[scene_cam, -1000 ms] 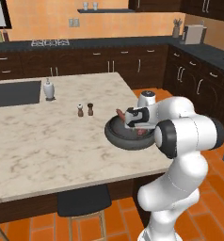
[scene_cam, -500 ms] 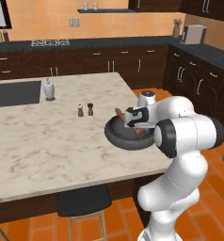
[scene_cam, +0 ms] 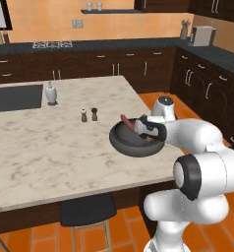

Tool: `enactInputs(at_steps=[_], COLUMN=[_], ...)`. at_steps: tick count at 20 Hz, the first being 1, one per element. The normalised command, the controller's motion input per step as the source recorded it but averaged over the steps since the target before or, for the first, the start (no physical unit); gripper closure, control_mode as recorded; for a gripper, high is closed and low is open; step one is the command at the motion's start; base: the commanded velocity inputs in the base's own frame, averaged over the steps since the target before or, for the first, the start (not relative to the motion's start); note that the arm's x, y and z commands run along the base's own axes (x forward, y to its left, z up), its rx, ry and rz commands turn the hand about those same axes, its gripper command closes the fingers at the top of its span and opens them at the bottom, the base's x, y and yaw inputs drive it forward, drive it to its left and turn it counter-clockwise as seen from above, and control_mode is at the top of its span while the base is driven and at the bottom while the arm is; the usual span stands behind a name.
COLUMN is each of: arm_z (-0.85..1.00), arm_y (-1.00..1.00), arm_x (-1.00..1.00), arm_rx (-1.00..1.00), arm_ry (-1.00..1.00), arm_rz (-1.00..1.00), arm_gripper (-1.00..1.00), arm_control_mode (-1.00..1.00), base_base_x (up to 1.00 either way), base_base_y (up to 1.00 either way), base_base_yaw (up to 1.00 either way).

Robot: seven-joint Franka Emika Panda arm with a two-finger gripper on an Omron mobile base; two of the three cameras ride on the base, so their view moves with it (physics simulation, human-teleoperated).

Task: Place one bun and one sausage from the bowl on each plate.

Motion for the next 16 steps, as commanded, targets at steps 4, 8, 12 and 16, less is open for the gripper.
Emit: enactInputs(at_steps=[4, 8, 12, 16], arm_z=[1.00, 0.36, -0.10, -0.34], arm_y=[0.00, -0.04, -0.07, 0.00], arm_x=[0.00, -0.51, -0.97, -0.79], arm_rx=[0.02, 0.00, 0.00, 0.00], arm_ry=[0.19, 0.10, -0.04, -0.05], arm_rz=[-0.06, -0.07, -0.04, 0.00], arm_gripper=[1.00, 1.00, 1.00, 1.00], arm_control_mode=[-1.00, -1.00, -1.00, -1.00], base_base_x=[0.00, 0.00, 0.00, 0.00], base_base_y=[0.00, 0.00, 0.00, 0.00], base_base_yaw=[0.00, 0.00, 0.00, 0.00])
